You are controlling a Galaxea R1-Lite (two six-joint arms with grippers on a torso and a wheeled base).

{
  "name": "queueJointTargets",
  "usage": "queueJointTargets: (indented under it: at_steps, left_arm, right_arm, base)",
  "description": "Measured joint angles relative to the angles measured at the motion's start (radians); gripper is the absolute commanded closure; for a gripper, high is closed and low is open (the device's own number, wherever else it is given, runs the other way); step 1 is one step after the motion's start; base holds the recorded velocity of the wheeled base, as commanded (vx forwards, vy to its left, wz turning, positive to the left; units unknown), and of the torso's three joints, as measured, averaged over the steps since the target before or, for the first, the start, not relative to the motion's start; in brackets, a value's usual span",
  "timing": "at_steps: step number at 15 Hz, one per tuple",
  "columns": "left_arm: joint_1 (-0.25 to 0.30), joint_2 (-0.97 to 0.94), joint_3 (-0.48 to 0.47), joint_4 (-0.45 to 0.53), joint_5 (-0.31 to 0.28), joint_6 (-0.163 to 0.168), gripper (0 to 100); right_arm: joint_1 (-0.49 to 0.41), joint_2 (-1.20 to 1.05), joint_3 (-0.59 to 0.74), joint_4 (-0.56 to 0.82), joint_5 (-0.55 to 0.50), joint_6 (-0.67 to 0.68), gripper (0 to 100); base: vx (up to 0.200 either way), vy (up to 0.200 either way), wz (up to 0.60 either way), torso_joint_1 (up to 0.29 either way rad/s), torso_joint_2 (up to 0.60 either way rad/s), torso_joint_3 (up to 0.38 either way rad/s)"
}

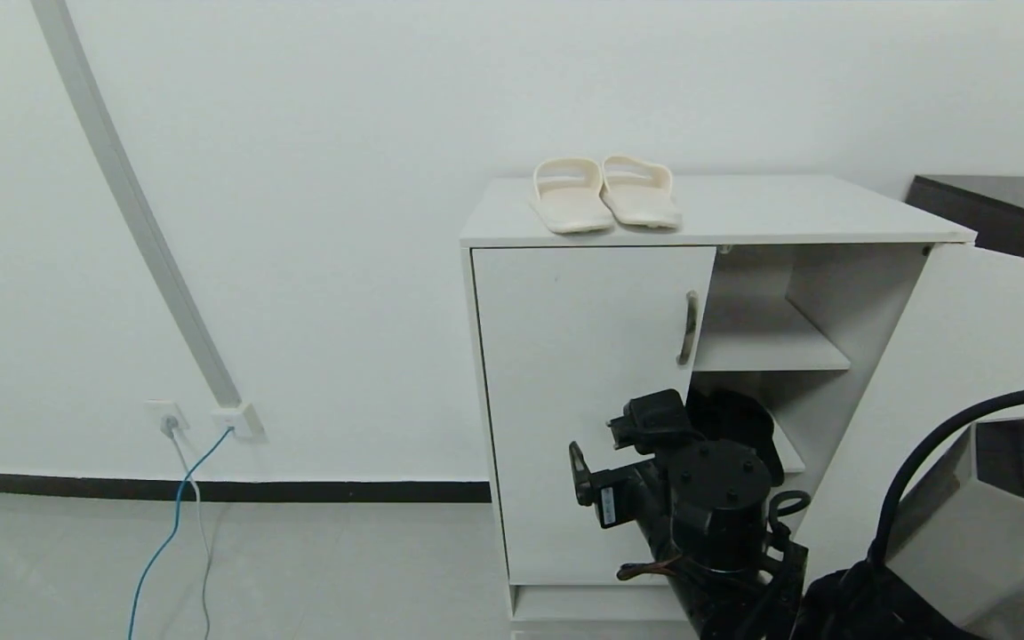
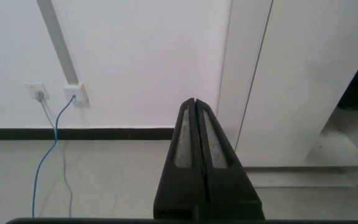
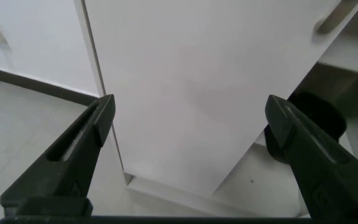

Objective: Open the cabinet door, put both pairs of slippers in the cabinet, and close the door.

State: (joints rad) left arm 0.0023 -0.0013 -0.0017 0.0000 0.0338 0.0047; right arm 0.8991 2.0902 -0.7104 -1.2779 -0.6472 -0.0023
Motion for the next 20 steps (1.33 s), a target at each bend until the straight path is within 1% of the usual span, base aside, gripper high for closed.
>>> queueJointTargets:
  at_steps: [10,20]
  left_arm:
    - [0.0,0.0,0.0,0.0,-0.001,0.0,100]
    - [0.0,0.0,0.0,0.0,0.0,0.0,100]
  right_arm:
    - [-0.001,0.001,0.003,0.0,0.0,0.001,0]
    - [0.01,0.019,0.007,-0.001,0.005,-0.008,0]
  base:
    - [0.0,0.0,0.0,0.169,-0.49,-0.32]
    - [0.0,0.0,0.0,0.24,-0.57,-0.329]
